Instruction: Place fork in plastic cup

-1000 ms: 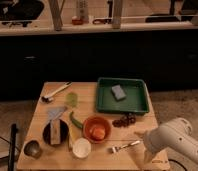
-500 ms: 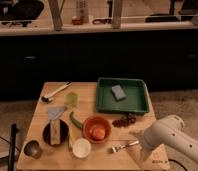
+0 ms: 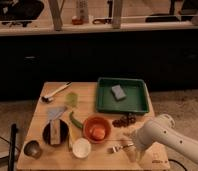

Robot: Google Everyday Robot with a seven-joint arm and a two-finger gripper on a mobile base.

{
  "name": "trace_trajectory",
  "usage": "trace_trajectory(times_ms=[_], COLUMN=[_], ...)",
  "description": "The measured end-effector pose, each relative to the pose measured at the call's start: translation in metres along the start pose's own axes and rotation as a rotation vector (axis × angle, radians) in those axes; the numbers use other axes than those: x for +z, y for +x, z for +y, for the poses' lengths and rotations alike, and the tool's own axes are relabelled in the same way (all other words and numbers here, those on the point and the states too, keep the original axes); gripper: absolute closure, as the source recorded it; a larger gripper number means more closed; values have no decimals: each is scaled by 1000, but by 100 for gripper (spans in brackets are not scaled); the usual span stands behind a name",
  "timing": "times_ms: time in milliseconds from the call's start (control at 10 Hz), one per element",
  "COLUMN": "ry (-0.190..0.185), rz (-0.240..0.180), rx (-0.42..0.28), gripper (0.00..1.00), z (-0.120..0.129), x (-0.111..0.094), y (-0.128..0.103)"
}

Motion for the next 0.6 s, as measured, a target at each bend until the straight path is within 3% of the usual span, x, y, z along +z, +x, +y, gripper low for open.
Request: trace_trajectory(times_ms=[600], ry=[-33], rz=[-22], rx=[-18], gripper=[20], z=[-7], x=[18], y=[-7])
